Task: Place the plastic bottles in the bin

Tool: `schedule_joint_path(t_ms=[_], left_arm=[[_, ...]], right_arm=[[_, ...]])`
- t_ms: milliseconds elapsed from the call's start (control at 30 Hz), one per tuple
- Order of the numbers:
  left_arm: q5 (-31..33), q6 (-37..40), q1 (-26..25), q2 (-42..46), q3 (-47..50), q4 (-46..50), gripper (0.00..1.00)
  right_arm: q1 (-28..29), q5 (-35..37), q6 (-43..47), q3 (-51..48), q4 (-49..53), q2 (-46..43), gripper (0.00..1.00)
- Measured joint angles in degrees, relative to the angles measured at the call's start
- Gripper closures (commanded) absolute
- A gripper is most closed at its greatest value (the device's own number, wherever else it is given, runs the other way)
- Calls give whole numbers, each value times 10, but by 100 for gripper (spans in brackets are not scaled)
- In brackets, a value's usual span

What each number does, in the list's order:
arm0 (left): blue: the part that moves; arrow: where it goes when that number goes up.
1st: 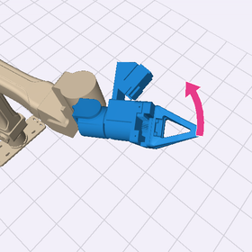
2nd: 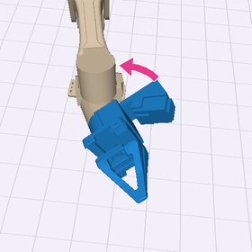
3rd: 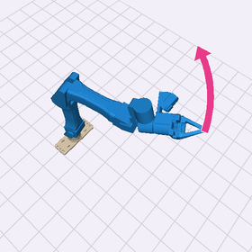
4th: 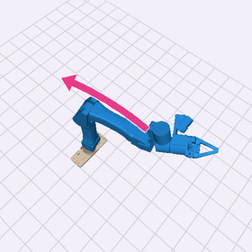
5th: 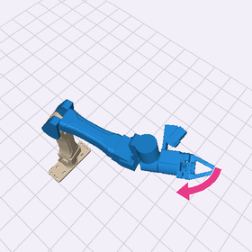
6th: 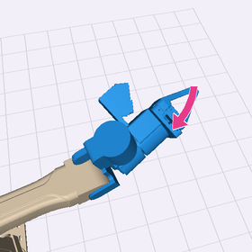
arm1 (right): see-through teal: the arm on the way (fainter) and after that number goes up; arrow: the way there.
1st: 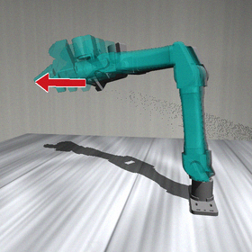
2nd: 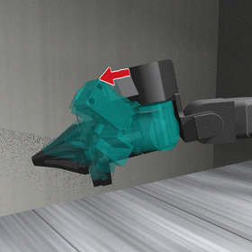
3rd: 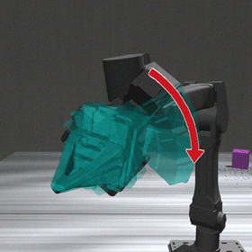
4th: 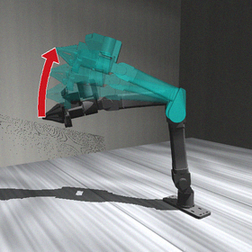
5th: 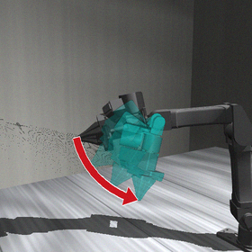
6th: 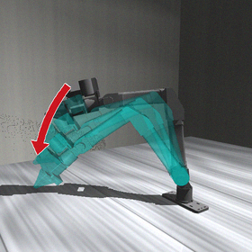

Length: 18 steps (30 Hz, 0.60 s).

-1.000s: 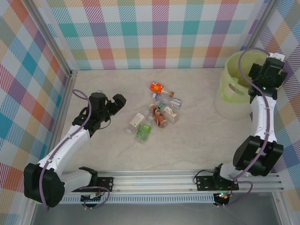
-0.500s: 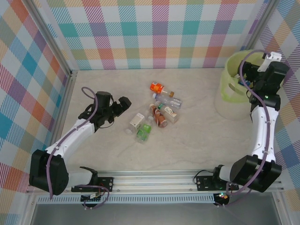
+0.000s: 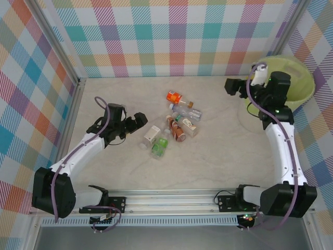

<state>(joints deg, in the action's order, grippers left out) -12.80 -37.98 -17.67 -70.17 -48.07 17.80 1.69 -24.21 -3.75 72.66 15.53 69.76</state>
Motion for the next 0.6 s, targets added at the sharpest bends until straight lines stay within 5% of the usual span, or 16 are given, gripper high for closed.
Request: schedule_joint_path(t_ms=[367, 600], left_arm=[[0, -51, 0, 64, 101, -61, 0], [-5, -62, 0, 55, 105, -70, 0]], right_arm=[[97, 2, 69, -32, 91, 115, 0], [162, 52, 94, -30, 138, 239, 14]])
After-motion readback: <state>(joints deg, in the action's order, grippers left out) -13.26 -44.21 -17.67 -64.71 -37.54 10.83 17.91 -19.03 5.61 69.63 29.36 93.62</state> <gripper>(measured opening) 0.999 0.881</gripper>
